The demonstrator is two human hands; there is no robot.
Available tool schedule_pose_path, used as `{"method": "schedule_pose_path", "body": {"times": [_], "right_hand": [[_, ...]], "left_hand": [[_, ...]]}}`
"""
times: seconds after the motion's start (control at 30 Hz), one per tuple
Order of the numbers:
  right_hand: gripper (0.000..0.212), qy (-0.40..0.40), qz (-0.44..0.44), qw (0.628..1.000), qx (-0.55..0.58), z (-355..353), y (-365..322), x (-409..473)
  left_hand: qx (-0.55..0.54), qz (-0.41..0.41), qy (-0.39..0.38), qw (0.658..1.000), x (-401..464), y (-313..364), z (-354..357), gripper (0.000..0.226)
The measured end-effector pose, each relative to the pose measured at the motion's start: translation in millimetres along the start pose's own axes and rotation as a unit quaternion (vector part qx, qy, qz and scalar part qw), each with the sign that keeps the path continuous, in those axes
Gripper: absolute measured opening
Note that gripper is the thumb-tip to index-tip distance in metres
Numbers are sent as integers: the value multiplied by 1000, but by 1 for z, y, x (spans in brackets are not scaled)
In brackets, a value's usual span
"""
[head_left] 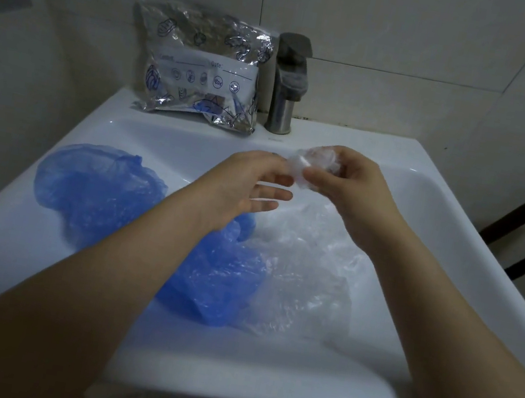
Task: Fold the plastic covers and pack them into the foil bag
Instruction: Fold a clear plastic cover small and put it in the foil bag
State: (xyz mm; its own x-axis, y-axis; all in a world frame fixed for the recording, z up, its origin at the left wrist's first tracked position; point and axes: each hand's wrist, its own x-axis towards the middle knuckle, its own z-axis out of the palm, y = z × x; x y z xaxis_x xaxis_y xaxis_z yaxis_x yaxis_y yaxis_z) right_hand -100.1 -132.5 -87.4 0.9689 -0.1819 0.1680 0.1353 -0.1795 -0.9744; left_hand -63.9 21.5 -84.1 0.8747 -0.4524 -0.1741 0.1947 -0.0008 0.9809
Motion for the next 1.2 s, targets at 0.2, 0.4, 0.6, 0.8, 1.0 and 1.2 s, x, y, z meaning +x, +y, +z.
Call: {"method": "schedule_pose_path", "body": {"times": [0.2,0.4,0.6,0.8,1.0,1.2], "right_hand": [[19,-51,97,992,66,5,5,-2],[2,49,6,998,-43,12,6,-3],[11,44,-248,918,-307,31,8,-5],[25,16,-367,804,-467,41,9,6],[14,33,-328,849,-412,44,-18,37],[11,31,-325,858,-397,58,-62,68]], "left_hand": [[87,21,32,995,3,-8,-3,11],[128,35,54,990,4,-8,-3,8],[55,18,108,992,5,-5,-10,15],[-44,5,86,995,3,8,-15,11],[-133,-6,62,989,1,35,-34,22],[-86,58,118,988,19,72,-56,28]]}}
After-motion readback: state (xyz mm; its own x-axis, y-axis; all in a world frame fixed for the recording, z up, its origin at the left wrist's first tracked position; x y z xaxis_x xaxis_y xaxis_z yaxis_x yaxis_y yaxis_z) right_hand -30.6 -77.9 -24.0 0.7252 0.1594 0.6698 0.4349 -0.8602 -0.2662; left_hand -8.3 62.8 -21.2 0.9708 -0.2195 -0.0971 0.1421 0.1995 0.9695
